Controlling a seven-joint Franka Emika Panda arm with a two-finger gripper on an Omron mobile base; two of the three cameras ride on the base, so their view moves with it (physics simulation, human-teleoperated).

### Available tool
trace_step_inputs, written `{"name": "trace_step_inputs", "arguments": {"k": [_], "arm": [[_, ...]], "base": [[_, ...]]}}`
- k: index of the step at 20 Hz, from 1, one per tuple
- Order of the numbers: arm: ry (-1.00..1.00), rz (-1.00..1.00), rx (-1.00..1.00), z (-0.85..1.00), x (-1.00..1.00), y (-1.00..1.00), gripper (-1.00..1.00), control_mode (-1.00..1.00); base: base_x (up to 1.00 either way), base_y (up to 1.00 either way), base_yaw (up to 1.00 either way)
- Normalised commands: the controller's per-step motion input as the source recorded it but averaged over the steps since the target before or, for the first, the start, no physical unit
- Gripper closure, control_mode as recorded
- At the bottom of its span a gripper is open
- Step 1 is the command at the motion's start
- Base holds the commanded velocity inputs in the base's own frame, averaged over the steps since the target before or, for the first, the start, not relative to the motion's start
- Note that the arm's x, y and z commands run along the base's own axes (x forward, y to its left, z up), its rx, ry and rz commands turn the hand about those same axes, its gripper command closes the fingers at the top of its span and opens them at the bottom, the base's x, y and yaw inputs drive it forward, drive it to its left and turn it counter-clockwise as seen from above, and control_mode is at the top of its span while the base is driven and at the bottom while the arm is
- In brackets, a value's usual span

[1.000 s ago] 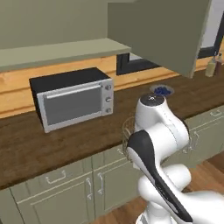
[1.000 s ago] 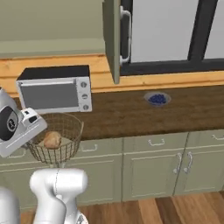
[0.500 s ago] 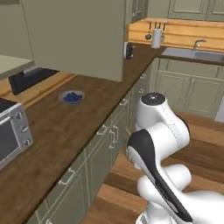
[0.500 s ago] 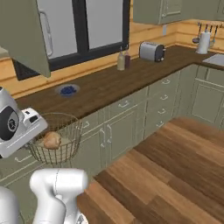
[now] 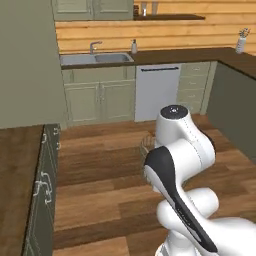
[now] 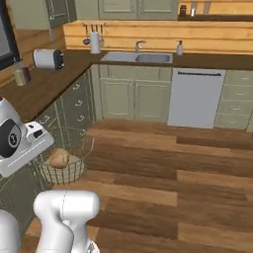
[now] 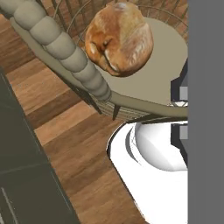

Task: Open the cabinet, pick up the bread from the cabinet and place it in the basket. Then move the basket to the dining counter.

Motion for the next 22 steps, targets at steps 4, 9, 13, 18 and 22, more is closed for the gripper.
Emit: {"name": "trace_step_inputs", "arguments": {"k": [4, 9, 13, 18, 22], "arm": [[0.00, 0.00, 0.00, 0.00, 0.00, 0.00, 1.00, 1.00], [0.00, 0.00, 0.00, 0.00, 0.00, 0.00, 1.00, 1.00], [0.00, 0.00, 0.00, 0.00, 0.00, 0.00, 1.00, 1.00], [0.00, 0.00, 0.00, 0.00, 0.00, 0.00, 1.00, 1.00], [0.00, 0.00, 0.00, 0.00, 0.00, 0.00, 1.00, 1.00]], "base": [[0.00, 0.01, -0.94], [0.00, 0.05, -0.99], [0.00, 0.06, -0.99], [0.77, 0.34, -0.71], [1.00, 0.52, -0.38]]}}
